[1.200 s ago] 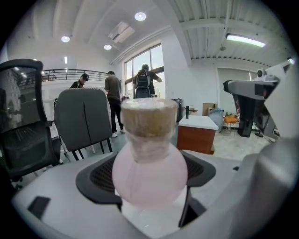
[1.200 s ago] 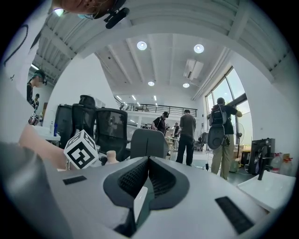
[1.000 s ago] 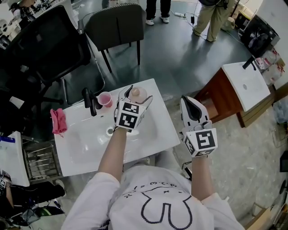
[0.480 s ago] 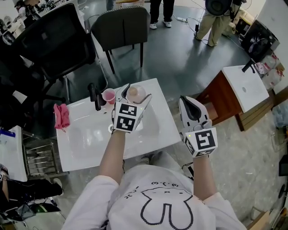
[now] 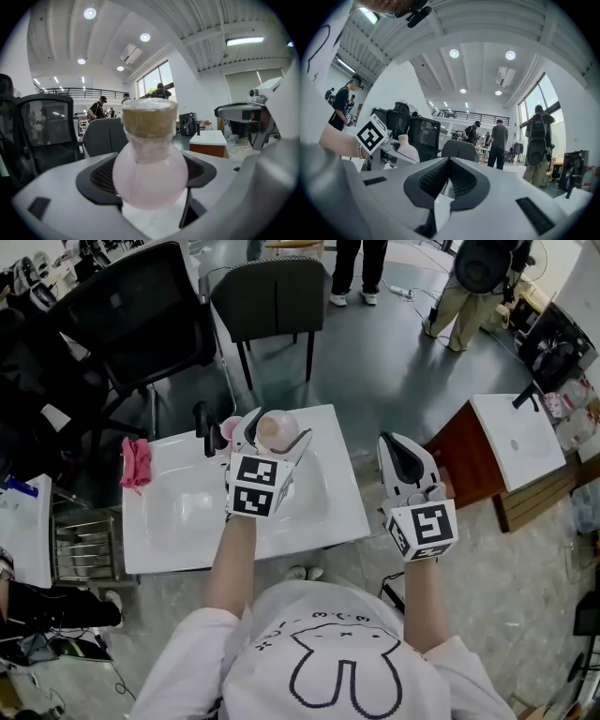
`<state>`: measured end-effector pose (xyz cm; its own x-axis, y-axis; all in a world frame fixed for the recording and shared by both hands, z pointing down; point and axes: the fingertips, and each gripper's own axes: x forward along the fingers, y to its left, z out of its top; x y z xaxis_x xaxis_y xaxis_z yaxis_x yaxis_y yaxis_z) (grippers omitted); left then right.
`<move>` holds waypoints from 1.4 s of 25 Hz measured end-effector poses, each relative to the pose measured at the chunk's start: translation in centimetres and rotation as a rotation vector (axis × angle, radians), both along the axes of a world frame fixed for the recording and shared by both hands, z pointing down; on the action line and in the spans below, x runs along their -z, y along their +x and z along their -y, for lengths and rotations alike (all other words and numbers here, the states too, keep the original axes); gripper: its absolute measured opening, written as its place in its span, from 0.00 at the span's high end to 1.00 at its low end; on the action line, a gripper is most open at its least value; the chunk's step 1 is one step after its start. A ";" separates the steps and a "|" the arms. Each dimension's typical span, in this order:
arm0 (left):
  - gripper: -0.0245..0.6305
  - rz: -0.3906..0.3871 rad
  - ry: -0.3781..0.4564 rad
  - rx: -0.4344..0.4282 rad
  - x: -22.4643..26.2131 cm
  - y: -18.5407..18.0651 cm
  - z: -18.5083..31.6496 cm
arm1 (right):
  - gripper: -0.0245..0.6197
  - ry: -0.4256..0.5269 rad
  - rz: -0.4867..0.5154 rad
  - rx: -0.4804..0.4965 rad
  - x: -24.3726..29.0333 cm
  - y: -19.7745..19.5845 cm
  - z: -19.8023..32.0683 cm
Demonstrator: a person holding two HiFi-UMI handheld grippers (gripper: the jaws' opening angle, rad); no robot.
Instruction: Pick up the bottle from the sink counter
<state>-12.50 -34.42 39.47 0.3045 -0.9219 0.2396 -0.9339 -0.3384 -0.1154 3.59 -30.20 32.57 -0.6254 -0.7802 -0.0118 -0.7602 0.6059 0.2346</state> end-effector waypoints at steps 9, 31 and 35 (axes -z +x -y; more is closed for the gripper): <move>0.35 -0.014 0.092 0.073 4.3 -1.4 -2.4 | 0.92 0.026 0.032 0.010 1.9 0.6 0.0; 0.35 0.012 0.333 0.155 13.0 -6.4 -5.6 | 0.92 0.146 0.061 -0.050 7.1 2.0 0.9; 0.35 0.028 0.370 0.163 14.7 -7.2 -5.8 | 0.92 0.175 0.069 -0.077 8.4 2.4 1.3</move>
<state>-19.71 -28.58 24.75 0.1457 -0.9830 -0.1113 -0.9666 -0.1175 -0.2277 6.01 -31.49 24.21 -0.5571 -0.8079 -0.1919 -0.8205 0.5000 0.2770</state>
